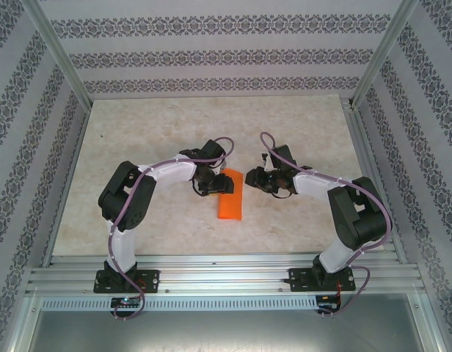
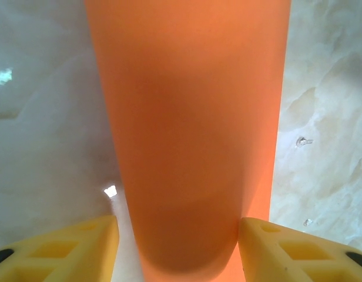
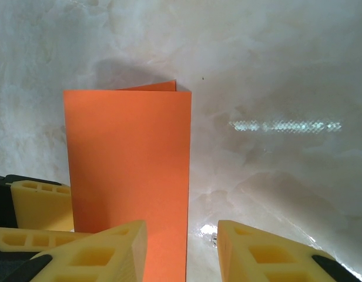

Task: Fold a paper plane with a square sheet of paper (fold left side to right side)
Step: First fold in half a square sheet of paper at the center of the table.

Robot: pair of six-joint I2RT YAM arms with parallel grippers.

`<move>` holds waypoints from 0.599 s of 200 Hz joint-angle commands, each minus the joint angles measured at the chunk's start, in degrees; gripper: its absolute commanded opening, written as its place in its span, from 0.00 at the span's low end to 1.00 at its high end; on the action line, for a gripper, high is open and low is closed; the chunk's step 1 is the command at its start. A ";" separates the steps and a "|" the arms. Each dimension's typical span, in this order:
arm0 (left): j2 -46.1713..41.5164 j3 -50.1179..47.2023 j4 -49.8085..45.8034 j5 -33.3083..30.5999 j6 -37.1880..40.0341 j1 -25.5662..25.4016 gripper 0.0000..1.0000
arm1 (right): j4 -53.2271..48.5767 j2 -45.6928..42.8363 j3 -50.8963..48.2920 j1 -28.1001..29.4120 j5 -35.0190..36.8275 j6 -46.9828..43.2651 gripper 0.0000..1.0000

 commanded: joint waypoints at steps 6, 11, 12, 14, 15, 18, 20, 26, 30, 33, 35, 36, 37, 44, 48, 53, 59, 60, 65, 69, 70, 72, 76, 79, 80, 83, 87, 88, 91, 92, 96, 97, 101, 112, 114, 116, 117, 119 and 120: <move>0.53 0.94 1.04 -1.34 -0.44 -0.51 0.56 | 0.63 -1.64 -0.71 0.57 0.81 -0.33 0.36; 0.59 0.92 1.04 -1.50 -0.54 -0.51 0.55 | 0.61 -1.63 -0.73 0.59 0.81 -0.37 0.37; 0.61 0.93 1.04 -1.51 -0.54 -0.51 0.55 | 0.58 -1.64 -0.76 0.58 0.81 -0.37 0.37; 0.62 0.94 1.08 -1.70 -0.61 -0.51 0.55 | 0.57 -1.64 -0.74 0.57 0.81 -0.37 0.37; 0.67 0.94 1.06 -1.79 -0.62 -0.51 0.56 | 0.57 -1.64 -0.77 0.57 0.81 -0.33 0.36; 0.72 0.94 1.04 -1.98 -0.63 -0.53 0.55 | 0.57 -1.64 -0.74 0.52 0.81 -0.36 0.36; 0.78 0.94 1.04 -2.04 -0.63 -0.54 0.55 | 0.61 -1.64 -0.71 0.55 0.81 -0.32 0.36; 0.81 1.00 0.91 -2.47 -0.72 -0.51 0.55 | 0.56 -1.64 -0.77 0.55 0.76 -0.37 0.36; 0.81 0.94 0.89 -2.77 -0.72 -0.51 0.55 | 0.50 -1.60 -0.66 0.56 0.80 -0.37 0.37; 0.81 0.93 0.87 -3.00 -0.80 -0.52 0.54 | 0.40 -1.64 -0.62 0.61 0.81 -0.37 0.36; 0.78 0.91 0.80 -3.19 -0.76 -0.51 0.54 | 0.46 -1.64 -0.62 0.58 0.81 -0.37 0.37; 0.75 0.93 0.79 -3.24 -0.79 -0.51 0.54 | 0.47 -1.64 -0.62 0.57 0.81 -0.41 0.37; 0.78 0.89 0.78 -3.26 -0.75 -0.55 0.54 | 0.43 -1.64 -0.66 0.57 0.81 -0.44 0.37; 0.81 0.85 0.69 -3.52 -0.78 -0.57 0.54 | 0.39 -1.58 -0.62 0.57 0.81 -0.45 0.37; 0.81 0.85 0.75 -3.60 -0.68 -0.51 0.53 | 0.37 -1.58 -0.63 0.57 0.81 -0.43 0.36; 0.89 0.85 0.66 -3.76 -0.72 -0.52 0.53 | 0.36 -1.59 -0.56 0.57 0.81 -0.45 0.36; 0.98 0.85 0.60 -3.79 -0.69 -0.53 0.53 | 0.25 -1.56 -0.55 0.59 0.81 -0.41 0.37; 0.98 0.85 0.60 -3.80 -0.71 -0.52 0.53 | 0.23 -1.56 -0.54 0.58 0.81 -0.43 0.36; 1.11 0.85 0.60 -3.75 -0.70 -0.53 0.53 | 0.25 -1.56 -0.53 0.64 0.79 -0.45 0.37; 1.21 0.84 0.60 -3.62 -0.72 -0.51 0.53 | 0.23 -1.47 -0.56 0.67 0.72 -0.39 0.36; 1.23 0.85 0.60 -3.63 -0.72 -0.51 0.53 | 0.26 -1.47 -0.59 0.66 0.77 -0.42 0.36; 1.24 0.87 0.60 -3.57 -0.68 -0.51 0.53 | 0.25 -1.47 -0.57 0.68 0.73 -0.45 0.37; 1.33 0.85 0.62 -3.54 -0.71 -0.51 0.53 | 0.26 -1.47 -0.56 0.67 0.65 -0.46 0.36; 1.40 0.85 0.60 -3.45 -0.65 -0.43 0.53 | 0.22 -1.47 -0.53 0.70 0.64 -0.46 0.37; 1.41 0.85 0.64 -3.41 -0.64 -0.43 0.53 | 0.26 -1.47 -0.53 0.68 0.68 -0.41 0.37; 1.54 0.85 0.74 -3.35 -0.63 -0.50 0.53 | 0.28 -1.42 -0.57 0.68 0.64 -0.45 0.36; 1.51 0.86 0.69 -3.25 -0.63 -0.56 0.53 | 0.27 -1.38 -0.50 0.73 0.55 -0.46 0.36; 1.51 0.85 0.69 -3.27 -0.63 -0.53 0.53 | 0.29 -1.38 -0.47 0.74 0.55 -0.46 0.36; 1.53 0.85 0.69 -3.27 -0.63 -0.51 0.53 | 0.26 -1.37 -0.47 0.80 0.54 -0.46 0.37; 1.61 0.85 0.69 -3.28 -0.63 -0.51 0.52 | 0.28 -1.37 -0.45 0.77 0.54 -0.46 0.37; 1.60 0.83 0.69 -3.32 -0.63 -0.52 0.52 | 0.26 -1.38 -0.48 0.75 0.49 -0.42 0.37; 1.60 0.84 0.73 -3.31 -0.59 -0.52 0.53 | 0.28 -1.38 -0.46 0.79 0.52 -0.44 0.36; 1.59 0.78 0.70 -3.36 -0.63 -0.49 0.53 | 0.25 -1.30 -0.45 0.83 0.46 -0.46 0.36; 1.57 0.85 0.67 -3.26 -0.39 -0.52 0.52 | 0.23 -1.29 -0.45 0.78 0.46 -0.45 0.36; 1.57 0.85 0.62 -3.21 -0.31 -0.51 0.53 | 0.22 -1.25 -0.45 0.82 0.46 -0.43 0.36; 1.55 0.85 0.60 -3.20 -0.27 -0.51 0.53 | 0.21 -1.28 -0.49 0.87 0.46 -0.50 0.36; 1.57 0.85 0.60 -3.16 -0.23 -0.51 0.52 | 0.21 -1.29 -0.46 0.85 0.46 -0.48 0.36; 1.59 0.85 0.60 -3.10 -0.25 -0.53 0.52 | 0.28 -1.29 -0.49 0.90 0.46 -0.46 0.36; 1.59 0.85 0.60 -3.06 -0.13 -0.56 0.52 | 0.29 -1.29 -0.47 0.91 0.46 -0.46 0.36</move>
